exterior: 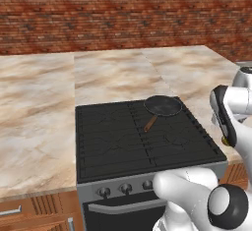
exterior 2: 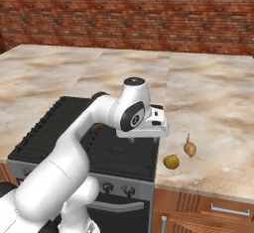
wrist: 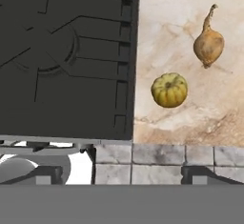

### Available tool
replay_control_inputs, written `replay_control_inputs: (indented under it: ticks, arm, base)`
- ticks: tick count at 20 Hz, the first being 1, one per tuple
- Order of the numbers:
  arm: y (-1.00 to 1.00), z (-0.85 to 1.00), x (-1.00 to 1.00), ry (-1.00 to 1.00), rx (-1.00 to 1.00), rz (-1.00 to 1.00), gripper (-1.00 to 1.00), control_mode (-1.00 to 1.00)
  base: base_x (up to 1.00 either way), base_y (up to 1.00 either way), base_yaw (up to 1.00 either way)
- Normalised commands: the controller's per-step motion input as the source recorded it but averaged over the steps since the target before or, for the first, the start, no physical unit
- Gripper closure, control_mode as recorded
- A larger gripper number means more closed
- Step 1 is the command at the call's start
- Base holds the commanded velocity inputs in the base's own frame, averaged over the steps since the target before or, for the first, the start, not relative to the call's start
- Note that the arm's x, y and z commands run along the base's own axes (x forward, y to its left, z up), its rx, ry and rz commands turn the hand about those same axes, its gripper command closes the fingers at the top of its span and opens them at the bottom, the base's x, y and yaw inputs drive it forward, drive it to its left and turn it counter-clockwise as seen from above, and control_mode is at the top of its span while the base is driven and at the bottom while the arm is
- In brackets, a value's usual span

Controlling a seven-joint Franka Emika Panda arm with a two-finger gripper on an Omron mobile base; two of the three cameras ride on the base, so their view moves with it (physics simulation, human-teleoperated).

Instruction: Put the onion and squash in the pan. Then turn on the rear right burner and set the heat to medium.

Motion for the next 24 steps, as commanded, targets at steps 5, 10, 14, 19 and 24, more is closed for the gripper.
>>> replay_control_inputs:
  ticks: [5, 10, 14, 19, 24]
  arm:
    - [-0.48, -0.57, 0.0, -0.04, -0.07, 0.0, -1.0, -1.0]
    - [-0.46, -0.17, 0.02, 0.0, -0.05, -0.03, -1.0, -1.0]
    - [-0.47, 0.0, 0.24, 0.01, 0.0, -0.11, -1.0, -1.0]
    - [-0.47, 0.01, 0.28, 0.0, 0.05, -0.11, -1.0, -1.0]
    - [-0.2, 0.0, 0.23, 0.01, 0.13, -0.02, -1.0, -1.0]
  base:
    - [0.0, 0.0, 0.0]
    - [0.0, 0.0, 0.0]
    - [0.0, 0.0, 0.0]
    - [0.0, 0.0, 0.0]
    - [0.0, 0.0, 0.0]
